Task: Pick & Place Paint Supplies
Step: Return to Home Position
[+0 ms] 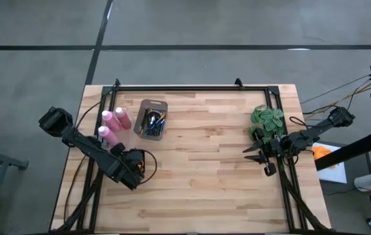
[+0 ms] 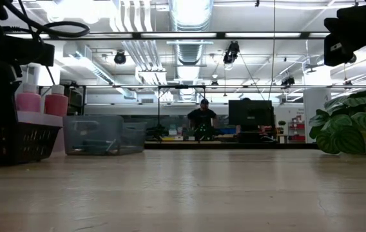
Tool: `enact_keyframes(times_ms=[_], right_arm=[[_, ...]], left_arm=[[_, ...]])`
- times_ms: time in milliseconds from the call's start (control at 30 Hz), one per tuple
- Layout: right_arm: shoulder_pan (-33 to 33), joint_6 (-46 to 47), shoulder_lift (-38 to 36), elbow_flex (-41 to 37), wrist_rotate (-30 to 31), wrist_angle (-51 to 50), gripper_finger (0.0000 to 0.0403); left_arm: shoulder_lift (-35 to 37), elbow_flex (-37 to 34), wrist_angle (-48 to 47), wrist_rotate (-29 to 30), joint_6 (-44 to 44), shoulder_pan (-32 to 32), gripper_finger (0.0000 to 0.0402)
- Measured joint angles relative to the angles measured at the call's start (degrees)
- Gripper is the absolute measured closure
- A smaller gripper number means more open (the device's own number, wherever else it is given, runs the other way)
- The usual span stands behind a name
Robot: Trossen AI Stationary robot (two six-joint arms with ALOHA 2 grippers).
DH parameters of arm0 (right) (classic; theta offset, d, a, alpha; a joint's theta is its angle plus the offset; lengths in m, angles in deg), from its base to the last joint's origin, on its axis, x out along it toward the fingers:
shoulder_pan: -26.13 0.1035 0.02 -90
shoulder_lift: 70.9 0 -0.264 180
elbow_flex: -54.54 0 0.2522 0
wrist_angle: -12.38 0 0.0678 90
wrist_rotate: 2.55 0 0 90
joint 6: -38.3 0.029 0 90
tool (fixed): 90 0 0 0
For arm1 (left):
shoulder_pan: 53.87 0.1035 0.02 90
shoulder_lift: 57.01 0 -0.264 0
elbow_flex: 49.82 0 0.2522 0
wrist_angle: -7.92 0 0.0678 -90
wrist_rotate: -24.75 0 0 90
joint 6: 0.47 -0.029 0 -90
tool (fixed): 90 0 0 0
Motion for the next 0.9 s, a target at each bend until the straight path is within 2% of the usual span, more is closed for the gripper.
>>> enact_keyframes(times_ms=[267,467,600,733,900], right_arm=[[0.0,0.0,0.0,0.0,0.0,0.0,0.0306],[0.0,0.0,0.0,0.0,0.0,0.0,0.0306],[0.0,0.0,0.0,0.0,0.0,0.0,0.0306],[0.0,0.0,0.0,0.0,0.0,0.0,0.0306],[0.0,0.0,0.0,0.0,0.0,0.0,0.0306]], left_arm=[[0.0,0.7,0.6,0.1,-1.2,0.0,0.0286],[0.0,5.9,1.3,5.5,-7.7,0.0,0.0286],[0.0,9.9,4.0,11.1,-15.3,0.0,0.0286],[0.0,12.5,12.9,17.0,-25.8,0.0,0.0286],[0.0,12.9,27.6,17.2,-43.7,0.9,0.0301]])
